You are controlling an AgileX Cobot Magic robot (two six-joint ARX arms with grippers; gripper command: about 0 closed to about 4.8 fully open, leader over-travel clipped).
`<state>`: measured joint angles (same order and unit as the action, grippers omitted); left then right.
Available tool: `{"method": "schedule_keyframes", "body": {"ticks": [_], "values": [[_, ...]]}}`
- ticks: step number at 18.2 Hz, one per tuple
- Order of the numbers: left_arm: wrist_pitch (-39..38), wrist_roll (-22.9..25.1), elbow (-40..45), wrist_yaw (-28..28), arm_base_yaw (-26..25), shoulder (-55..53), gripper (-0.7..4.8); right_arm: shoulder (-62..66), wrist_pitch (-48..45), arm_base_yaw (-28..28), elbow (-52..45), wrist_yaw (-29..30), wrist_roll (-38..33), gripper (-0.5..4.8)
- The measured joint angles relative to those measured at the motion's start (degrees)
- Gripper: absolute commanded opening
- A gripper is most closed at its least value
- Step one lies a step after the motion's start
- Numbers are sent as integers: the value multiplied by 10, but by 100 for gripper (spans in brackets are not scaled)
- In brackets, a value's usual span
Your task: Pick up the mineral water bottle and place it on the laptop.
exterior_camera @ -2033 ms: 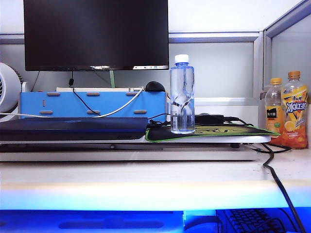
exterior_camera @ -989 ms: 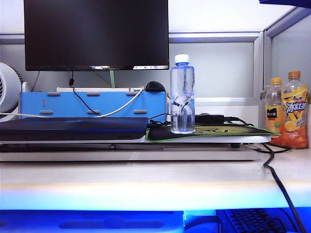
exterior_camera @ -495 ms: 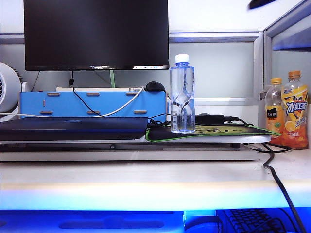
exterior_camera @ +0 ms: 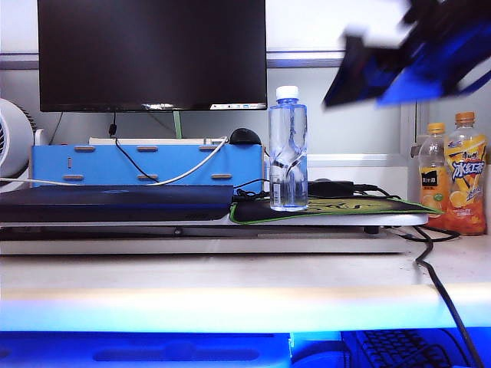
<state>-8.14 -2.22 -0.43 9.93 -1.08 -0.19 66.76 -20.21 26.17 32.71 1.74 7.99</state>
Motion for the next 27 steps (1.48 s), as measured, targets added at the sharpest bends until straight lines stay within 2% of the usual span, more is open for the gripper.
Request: {"method": "schedule_keyframes", "body": {"ticks": [4, 7, 13, 21, 22, 23, 24, 27], "values": [[0, 0, 0, 0, 0, 0, -2, 135, -63, 0, 86, -5, -2, 479], [0, 0, 0, 0, 0, 0, -2, 240, -70, 0, 190, -5, -2, 479], [0, 0, 0, 0, 0, 0, -2, 331, -70, -1, 277, -5, -2, 479], [0, 0, 0, 0, 0, 0, -2, 396, -46, -1, 336, -20, -2, 479], [0, 0, 0, 0, 0, 0, -2, 398, -43, -1, 336, -21, -2, 361], [0, 0, 0, 0, 0, 0, -2, 399, -42, -1, 336, -26, -2, 106], [0, 0, 0, 0, 0, 0, -2, 399, -42, -1, 337, -30, -4, 20], [0, 0, 0, 0, 0, 0, -2, 399, -43, -1, 338, -32, -3, -1]]}}
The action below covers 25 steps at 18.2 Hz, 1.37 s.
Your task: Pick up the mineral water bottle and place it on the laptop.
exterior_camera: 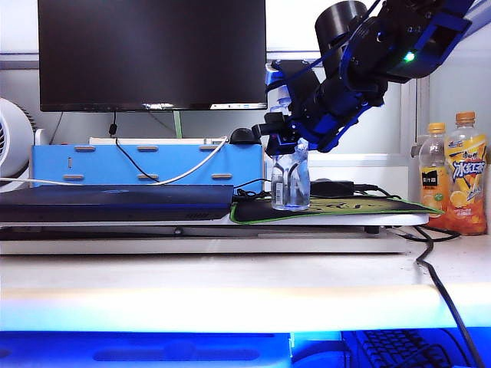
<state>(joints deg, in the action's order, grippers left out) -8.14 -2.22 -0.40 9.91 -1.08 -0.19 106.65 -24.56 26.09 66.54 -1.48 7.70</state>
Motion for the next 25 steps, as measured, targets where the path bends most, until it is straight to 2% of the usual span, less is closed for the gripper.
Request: {"method": "schedule_keyframes", "body": {"ticks": [4, 9, 12, 16, 21, 25], "values": [[0, 0, 0, 0, 0, 0, -2, -3, 9, 0, 14, 12, -1, -1], [0, 0, 0, 0, 0, 0, -2, -19, 45, 30, 197, 140, -11, -1], [0, 0, 0, 0, 0, 0, -2, 15, 71, 64, 269, 174, -14, -1], [0, 0, 0, 0, 0, 0, -2, 82, 140, 97, 283, 180, -15, -1], [0, 0, 0, 0, 0, 0, -2, 134, 162, 136, 282, 193, -14, -1], [0, 0, 0, 0, 0, 0, -2, 137, 156, 142, 283, 163, -2, -1]]}}
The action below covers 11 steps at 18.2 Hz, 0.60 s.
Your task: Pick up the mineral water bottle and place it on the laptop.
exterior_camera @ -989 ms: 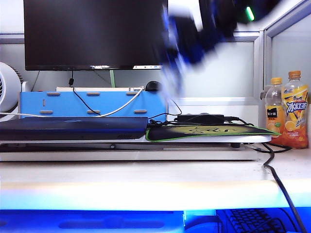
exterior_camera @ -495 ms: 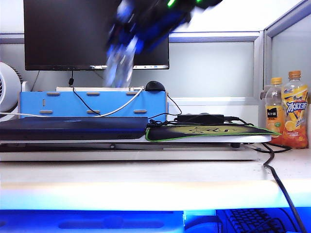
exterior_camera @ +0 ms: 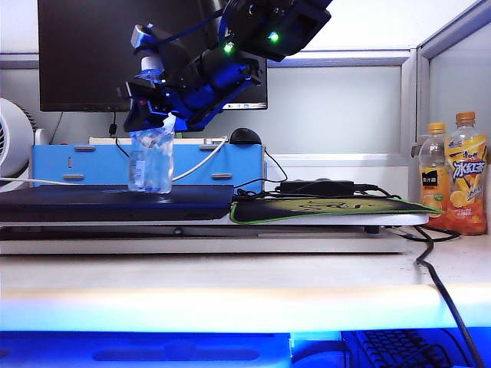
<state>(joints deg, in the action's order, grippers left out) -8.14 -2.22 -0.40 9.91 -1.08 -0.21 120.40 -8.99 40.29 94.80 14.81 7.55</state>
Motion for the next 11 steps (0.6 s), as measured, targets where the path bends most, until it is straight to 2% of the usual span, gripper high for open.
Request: {"method": "schedule_keyframes", "body": {"ticks": [5, 6, 7, 8, 9, 10, 11], "values": [[0, 0, 0, 0, 0, 0, -2, 0, 0, 0, 0, -26, 17, -1], [0, 0, 0, 0, 0, 0, -2, 0, 0, 0, 1, -33, 23, 14], [0, 0, 0, 0, 0, 0, -2, 0, 3, 0, 1, -40, 29, 99], [0, 0, 0, 0, 0, 0, -2, 0, 8, 0, 1, -50, 31, 267], [0, 0, 0, 0, 0, 0, -2, 0, 11, 0, 1, -58, 33, 404], [0, 0, 0, 0, 0, 0, -2, 0, 14, 0, 1, -61, 35, 479], [0, 0, 0, 0, 0, 0, -2, 0, 15, 0, 2, -61, 35, 479]]}}
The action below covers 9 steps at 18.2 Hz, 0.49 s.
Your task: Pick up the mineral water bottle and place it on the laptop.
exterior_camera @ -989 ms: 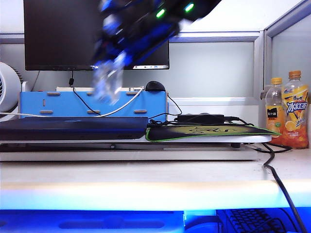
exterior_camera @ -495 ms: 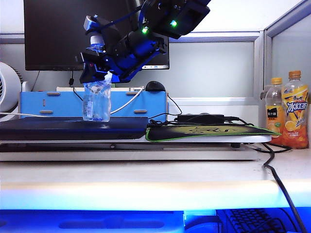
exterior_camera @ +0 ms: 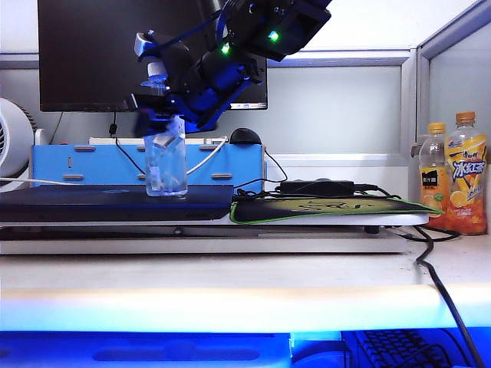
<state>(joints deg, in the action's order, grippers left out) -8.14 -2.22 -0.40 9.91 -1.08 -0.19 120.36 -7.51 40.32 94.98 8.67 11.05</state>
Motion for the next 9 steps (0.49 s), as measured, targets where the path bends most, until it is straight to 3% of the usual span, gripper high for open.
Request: {"method": "schedule_keyframes", "body": {"ticks": [9], "values": [[0, 0, 0, 0, 0, 0, -2, -33, -29, 2, 21, -11, 0, 479]]}}
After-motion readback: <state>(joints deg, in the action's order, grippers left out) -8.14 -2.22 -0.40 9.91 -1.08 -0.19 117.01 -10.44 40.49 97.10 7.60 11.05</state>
